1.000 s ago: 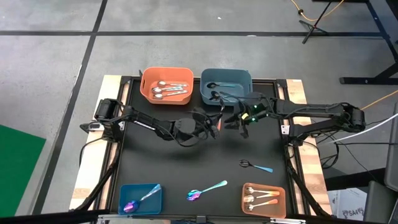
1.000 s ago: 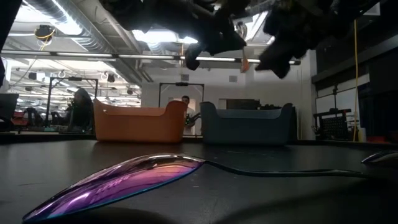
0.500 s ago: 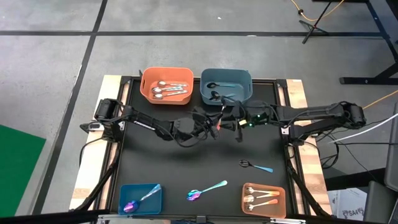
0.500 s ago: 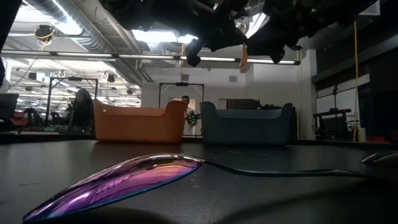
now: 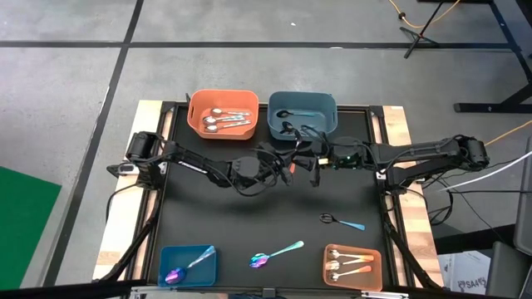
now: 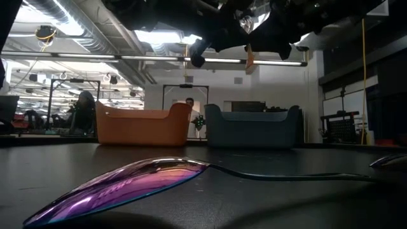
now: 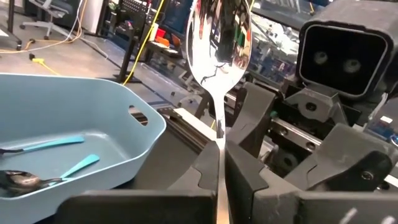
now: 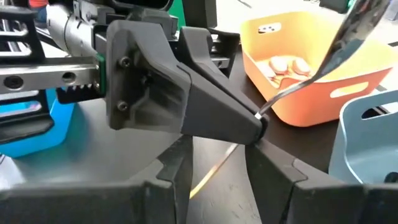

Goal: Sort silverware by color (type)
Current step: Put the orange spoon into the bottom orange bin

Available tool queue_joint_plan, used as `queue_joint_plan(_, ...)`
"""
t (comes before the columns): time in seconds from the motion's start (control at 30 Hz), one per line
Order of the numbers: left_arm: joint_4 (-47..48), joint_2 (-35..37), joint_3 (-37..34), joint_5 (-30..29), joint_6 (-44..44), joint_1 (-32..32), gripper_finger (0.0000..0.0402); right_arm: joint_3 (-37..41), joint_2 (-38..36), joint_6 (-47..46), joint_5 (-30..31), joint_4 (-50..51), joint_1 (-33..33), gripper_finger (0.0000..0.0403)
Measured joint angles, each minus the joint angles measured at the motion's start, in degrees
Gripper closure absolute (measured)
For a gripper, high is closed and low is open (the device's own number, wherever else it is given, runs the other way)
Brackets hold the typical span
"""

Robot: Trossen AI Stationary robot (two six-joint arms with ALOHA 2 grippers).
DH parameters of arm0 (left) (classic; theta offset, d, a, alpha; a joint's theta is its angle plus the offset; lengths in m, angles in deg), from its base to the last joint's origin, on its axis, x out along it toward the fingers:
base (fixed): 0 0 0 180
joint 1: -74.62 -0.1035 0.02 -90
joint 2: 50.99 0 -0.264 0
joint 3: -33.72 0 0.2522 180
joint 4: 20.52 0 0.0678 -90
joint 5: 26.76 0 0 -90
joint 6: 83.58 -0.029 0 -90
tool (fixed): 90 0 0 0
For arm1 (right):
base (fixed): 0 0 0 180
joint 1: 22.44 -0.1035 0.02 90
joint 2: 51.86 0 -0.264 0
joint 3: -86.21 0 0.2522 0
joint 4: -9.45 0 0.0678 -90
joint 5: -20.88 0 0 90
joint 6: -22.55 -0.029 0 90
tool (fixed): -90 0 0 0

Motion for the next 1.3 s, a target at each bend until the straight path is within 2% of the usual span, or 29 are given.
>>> queue_joint_plan(0.27, -0.2, 0.1, 0.0, -0.3, 0.0, 0.0, 0.0397, 0.0, 0.7, -1.9, 0.6, -1.2, 0.0, 0.0270)
queue_joint_plan(0.5, -0.4, 0.1, 0.0, 0.4, 0.0, 0.0, 0.0397, 0.0, 5.3, -1.9, 0.6, -3.4, 0.0, 0.0274)
queue_joint_plan(0.63, -0.3, 0.1, 0.0, 0.4, 0.0, 0.0, 0.0397, 0.0, 7.2, -1.1, -0.2, -5.9, 0.0, 0.0302)
queue_joint_plan(0.9, 0.4, 0.0, 0.0, 0.2, -0.3, 0.3, 0.0397, 0.0, 7.2, -0.9, -0.8, -5.2, 0.1, 0.0393)
queue_joint_plan(1.3, 0.8, 0.0, 0.0, 0.3, -0.2, 0.3, 0.0398, 0.0, 7.2, -0.9, -1.1, -5.0, 0.1, 0.0399)
